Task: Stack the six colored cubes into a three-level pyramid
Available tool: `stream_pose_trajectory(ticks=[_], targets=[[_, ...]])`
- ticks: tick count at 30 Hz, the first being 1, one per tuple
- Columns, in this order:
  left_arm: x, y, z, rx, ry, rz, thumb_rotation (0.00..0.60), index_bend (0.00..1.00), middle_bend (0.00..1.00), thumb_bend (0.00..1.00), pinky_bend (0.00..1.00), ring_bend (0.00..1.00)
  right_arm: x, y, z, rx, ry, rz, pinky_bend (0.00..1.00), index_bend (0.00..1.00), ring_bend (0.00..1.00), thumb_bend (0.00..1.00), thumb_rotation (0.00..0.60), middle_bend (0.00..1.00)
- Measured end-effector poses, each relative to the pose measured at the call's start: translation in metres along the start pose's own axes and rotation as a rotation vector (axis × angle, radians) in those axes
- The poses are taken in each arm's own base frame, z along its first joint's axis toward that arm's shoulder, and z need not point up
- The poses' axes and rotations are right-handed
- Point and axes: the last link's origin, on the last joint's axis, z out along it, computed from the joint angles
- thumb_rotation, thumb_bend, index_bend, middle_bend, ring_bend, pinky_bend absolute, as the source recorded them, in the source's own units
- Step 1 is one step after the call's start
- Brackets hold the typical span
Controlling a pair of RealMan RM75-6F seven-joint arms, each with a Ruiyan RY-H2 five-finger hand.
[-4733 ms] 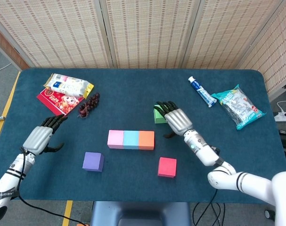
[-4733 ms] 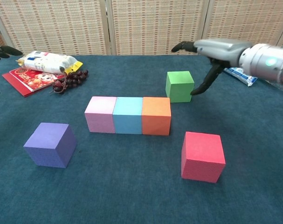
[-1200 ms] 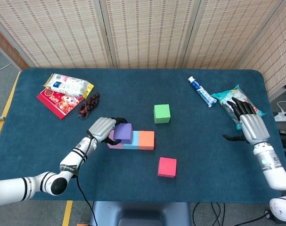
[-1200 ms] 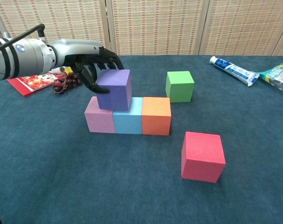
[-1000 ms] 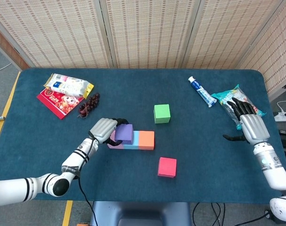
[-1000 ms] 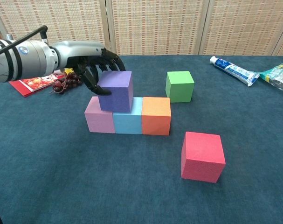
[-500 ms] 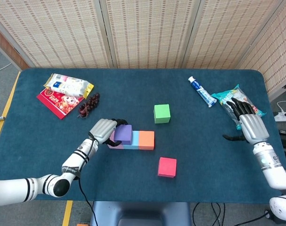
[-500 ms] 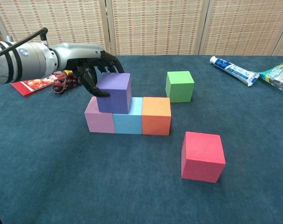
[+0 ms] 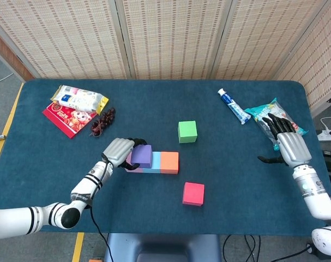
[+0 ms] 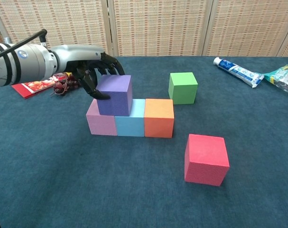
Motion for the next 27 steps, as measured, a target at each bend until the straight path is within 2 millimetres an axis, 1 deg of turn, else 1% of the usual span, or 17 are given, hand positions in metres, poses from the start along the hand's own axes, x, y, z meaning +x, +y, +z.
stream_pose_trajectory(ticks=[5,10,17,20,23,24,26,27], targets=[[-0.0003,-0.0001,-0.0004,-0.003,0.0,0.001,0.6,0.28,0.32,0.32,0.38,0.27,-0.0001,-0.0003,-0.0003,0.0,0.0,0.001,0.0,0.0,0.0,0.0,0.6,0.0],[-0.0009,-0.0001,-0.0005,-0.004,-0.002,0.001,0.6,0.23,0.27,0.32,0.37,0.21,-0.0001,0.0009,-0.0008,-0.004,0.002,0.003,0.0,0.0,0.0,0.0,0.6,0.0],[-0.0019,0.0002,-0.001,-0.007,-0.003,0.001,0.6,0.19,0.23,0.32,0.37,0.18,0.0006,0.0015,-0.001,-0.005,0.003,0.005,0.0,0.0,0.0,0.0,0.6,0.0],[-0.0026,0.0006,-0.0016,-0.01,-0.008,0.001,0.6,0.15,0.2,0.33,0.37,0.16,0.0004,0.0016,-0.0008,-0.004,0.003,0.005,0.0,0.0,0.0,0.0,0.6,0.0],[-0.0035,0.0013,-0.0023,-0.015,-0.015,0.001,0.6,0.08,0.14,0.33,0.35,0.11,0.0005,0.0018,-0.0009,-0.004,0.003,0.006,0.0,0.0,0.0,0.0,0.6,0.0],[-0.0037,0.0016,-0.0026,-0.017,-0.017,-0.001,0.6,0.04,0.1,0.33,0.34,0.07,0.0005,0.002,-0.0009,-0.005,0.002,0.006,0.0,0.0,0.0,0.0,0.6,0.0],[-0.0042,0.002,-0.0032,-0.021,-0.023,-0.002,0.6,0.0,0.04,0.33,0.3,0.02,0.0006,0.0021,-0.001,-0.006,0.002,0.008,0.0,0.0,0.0,0.0,0.6,0.0],[-0.0044,0.0021,-0.0035,-0.022,-0.027,-0.003,0.6,0.0,0.02,0.33,0.28,0.01,0.0009,0.0022,-0.0012,-0.006,0.002,0.009,0.0,0.0,0.0,0.0,0.6,0.0]])
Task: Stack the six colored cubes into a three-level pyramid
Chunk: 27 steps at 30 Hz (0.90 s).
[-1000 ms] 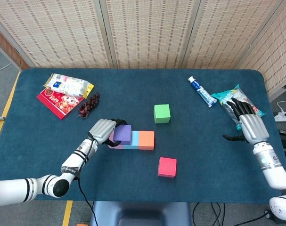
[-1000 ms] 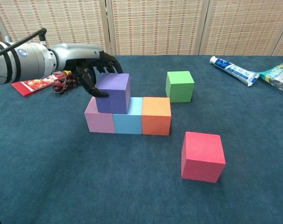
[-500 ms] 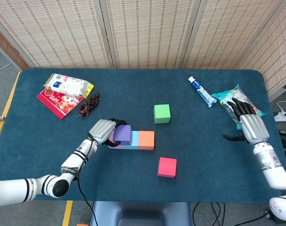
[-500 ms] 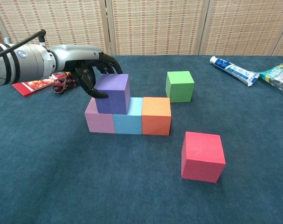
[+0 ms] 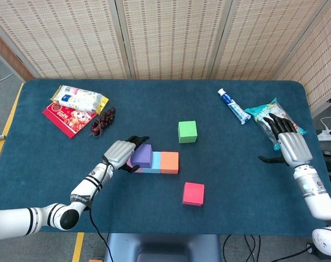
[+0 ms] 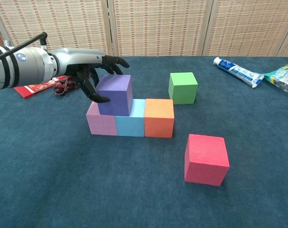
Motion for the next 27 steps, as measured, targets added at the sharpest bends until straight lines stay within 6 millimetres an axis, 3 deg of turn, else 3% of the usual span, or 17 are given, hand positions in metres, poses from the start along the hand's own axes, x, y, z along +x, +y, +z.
stream_pose_trajectory(ticks=[10,14,17,22,27], targets=[[0.005,0.004,-0.008,-0.029,0.011,-0.015,0.6,0.0,0.0,0.32,0.13,0.0,-0.001,0.0,0.001,-0.001,-0.018,0.002,0.0,0.0,0.0,0.0,0.6,0.0],[0.015,-0.005,-0.017,-0.022,0.075,0.001,0.6,0.0,0.0,0.32,0.11,0.0,-0.002,-0.006,0.01,0.017,-0.05,0.006,0.09,0.0,0.0,0.01,0.6,0.02],[0.023,-0.02,-0.026,0.009,0.128,0.002,0.6,0.0,0.0,0.32,0.1,0.0,-0.003,-0.015,0.022,0.043,-0.078,0.01,0.16,0.0,0.0,0.04,0.6,0.08],[0.03,-0.052,-0.042,0.09,0.192,0.0,0.6,0.0,0.0,0.31,0.09,0.0,-0.007,-0.042,0.053,0.107,-0.129,0.017,0.23,0.1,0.02,0.04,0.6,0.16],[0.035,-0.085,-0.064,0.169,0.269,0.041,0.6,0.0,0.0,0.31,0.09,0.0,-0.02,-0.066,0.078,0.145,-0.185,0.012,0.25,0.18,0.04,0.04,0.6,0.19]])
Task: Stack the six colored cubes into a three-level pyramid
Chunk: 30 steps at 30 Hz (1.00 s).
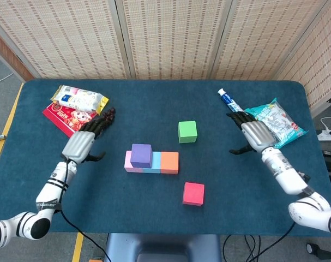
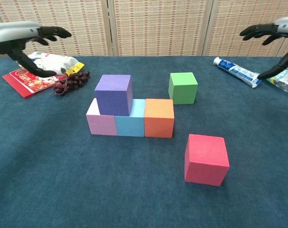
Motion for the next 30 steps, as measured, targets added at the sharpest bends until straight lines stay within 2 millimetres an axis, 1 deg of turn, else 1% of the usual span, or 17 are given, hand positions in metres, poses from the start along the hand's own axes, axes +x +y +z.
stream_pose_trajectory(ticks=[2,7,11,13,17,22,30], targets=[[0.002,-0.015,-0.007,0.024,0.026,0.013,0.6,0.01,0.0,0.31,0.09,0.0,-0.007,-0.008,0.014,0.007,-0.028,-0.006,0.25,0.19,0.04,0.04,0.6,0.19],[0.002,-0.042,-0.024,0.052,0.091,0.04,0.6,0.05,0.0,0.31,0.09,0.0,-0.021,-0.024,0.046,0.006,-0.066,-0.01,0.25,0.19,0.04,0.04,0.6,0.19],[-0.004,-0.055,-0.038,0.058,0.098,0.052,0.6,0.05,0.0,0.31,0.09,0.0,-0.028,-0.038,0.07,0.009,-0.091,-0.021,0.25,0.22,0.05,0.04,0.6,0.2],[-0.007,-0.058,-0.044,0.059,0.093,0.05,0.6,0.06,0.0,0.31,0.09,0.0,-0.031,-0.046,0.082,0.011,-0.103,-0.035,0.25,0.24,0.06,0.04,0.6,0.21],[-0.01,-0.06,-0.051,0.052,0.088,0.04,0.6,0.06,0.0,0.31,0.09,0.0,-0.037,-0.057,0.099,0.005,-0.124,-0.049,0.25,0.26,0.07,0.04,0.6,0.22],[-0.013,-0.058,-0.055,0.038,0.088,0.022,0.6,0.06,0.0,0.31,0.09,0.0,-0.042,-0.063,0.11,-0.004,-0.137,-0.065,0.27,0.29,0.09,0.06,0.6,0.25],[-0.011,-0.058,-0.063,0.02,0.115,-0.002,0.6,0.06,0.0,0.31,0.1,0.0,-0.056,-0.068,0.141,-0.066,-0.146,-0.099,0.28,0.32,0.12,0.09,0.6,0.27]])
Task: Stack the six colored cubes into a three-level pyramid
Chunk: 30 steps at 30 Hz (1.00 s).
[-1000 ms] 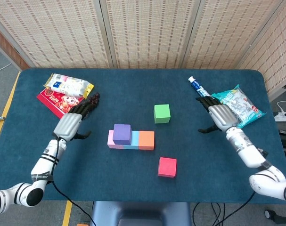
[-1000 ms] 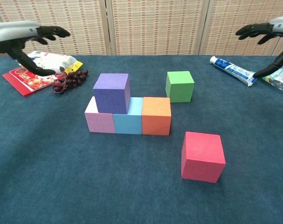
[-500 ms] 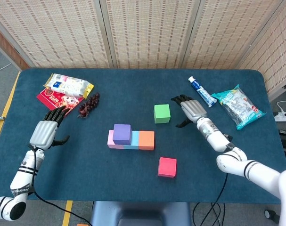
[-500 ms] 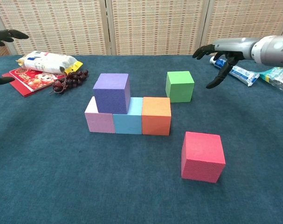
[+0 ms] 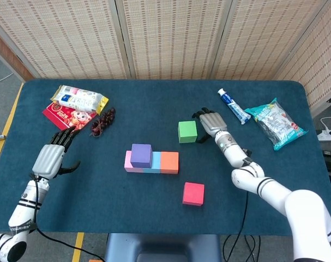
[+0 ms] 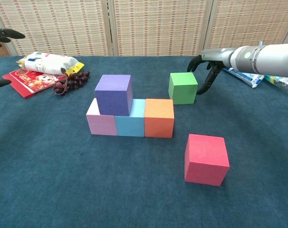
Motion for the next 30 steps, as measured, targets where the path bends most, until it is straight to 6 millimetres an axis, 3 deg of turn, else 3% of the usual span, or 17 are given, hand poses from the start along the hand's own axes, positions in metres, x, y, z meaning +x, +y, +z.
stream_pose_trajectory(ticks=[10,17,23,30], targets=[[0.001,-0.004,-0.003,-0.002,0.01,-0.038,0.6,0.05,0.0,0.31,0.1,0.0,-0.007,-0.019,0.018,-0.007,-0.014,0.021,0.31,0.39,0.18,0.11,0.6,0.32],[0.002,-0.006,-0.008,-0.003,0.025,-0.045,0.6,0.05,0.0,0.31,0.11,0.0,-0.005,-0.019,0.017,0.0,0.012,0.026,0.32,0.57,0.31,0.22,0.6,0.47],[0.001,-0.009,-0.015,-0.003,0.029,-0.018,0.6,0.05,0.0,0.31,0.11,0.0,0.001,-0.015,0.0,0.047,0.043,0.072,0.32,0.6,0.35,0.22,0.6,0.5],[0.0,-0.021,-0.023,0.031,0.039,0.041,0.6,0.05,0.0,0.31,0.11,0.0,0.015,-0.024,-0.052,0.146,0.053,0.155,0.32,0.63,0.37,0.24,0.6,0.52]])
